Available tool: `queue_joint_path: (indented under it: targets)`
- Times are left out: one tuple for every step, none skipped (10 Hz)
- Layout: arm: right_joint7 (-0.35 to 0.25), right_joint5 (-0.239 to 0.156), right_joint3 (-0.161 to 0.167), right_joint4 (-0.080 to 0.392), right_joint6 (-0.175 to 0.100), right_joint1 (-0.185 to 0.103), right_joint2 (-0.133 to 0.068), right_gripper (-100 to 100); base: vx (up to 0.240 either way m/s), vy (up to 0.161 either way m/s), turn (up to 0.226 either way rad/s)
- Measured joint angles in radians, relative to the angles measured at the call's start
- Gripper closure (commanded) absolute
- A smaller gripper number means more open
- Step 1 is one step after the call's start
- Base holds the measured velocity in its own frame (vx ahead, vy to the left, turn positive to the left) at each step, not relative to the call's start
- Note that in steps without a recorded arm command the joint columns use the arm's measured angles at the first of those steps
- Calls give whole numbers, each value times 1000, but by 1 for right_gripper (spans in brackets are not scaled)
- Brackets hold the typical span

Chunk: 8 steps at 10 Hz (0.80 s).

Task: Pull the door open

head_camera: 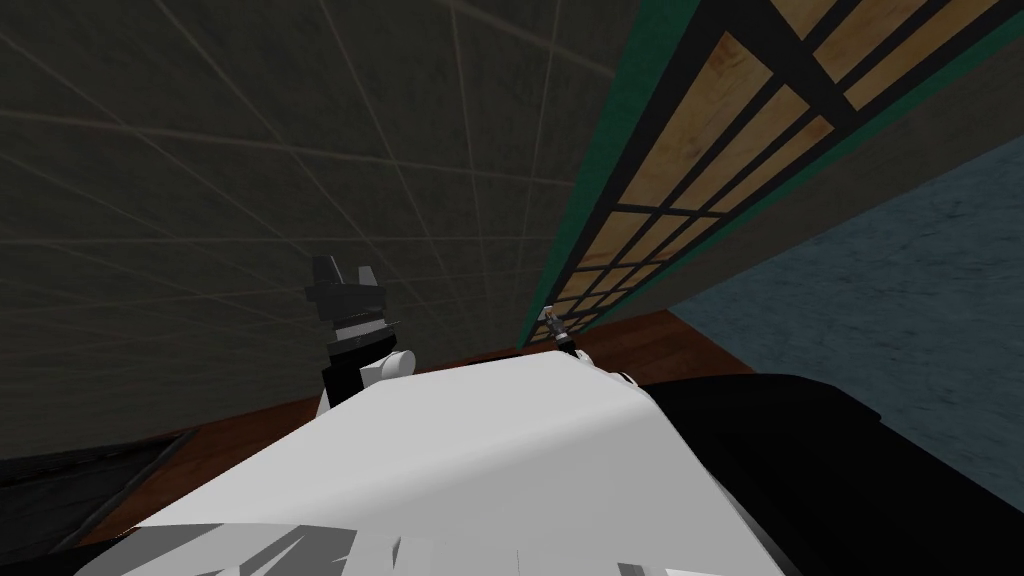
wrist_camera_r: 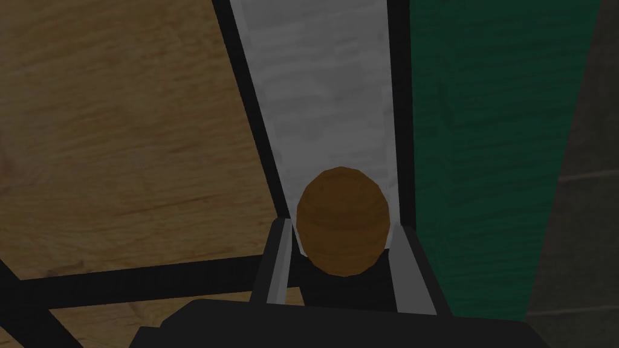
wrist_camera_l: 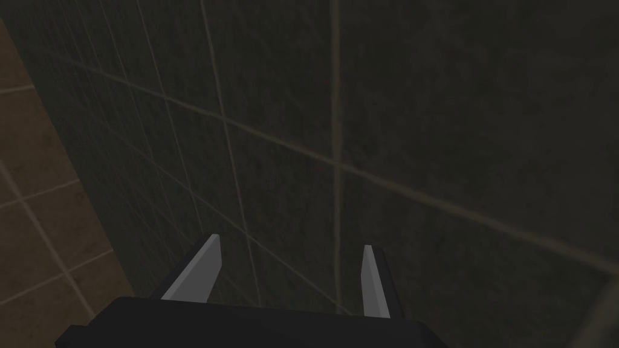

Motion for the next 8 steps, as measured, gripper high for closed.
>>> queue_joint_path:
  targets:
    - [-23, -9, 3, -4, 3, 0, 1, 100, -57, -36, 85]
    - [-48, -18, 6, 0, 3, -3, 1, 100, -52, -27, 62]
    - [-72, -26, 10, -13, 9, 2, 2, 100, -55, -25, 42]
    - [-94, -34, 13, -15, 12, 1, 4, 100, -53, -21, 55]
    - [-115, -43, 15, -5, 8, -4, 3, 100, -49, -27, 59]
    - [-138, -50, 19, -13, 13, -1, 4, 100, -54, -31, 61]
    - [-162, -59, 22, -16, 16, -2, 5, 100, -55, -35, 101]
    - [-190, -69, 25, -22, 21, -1, 6, 100, -51, -33, 75]
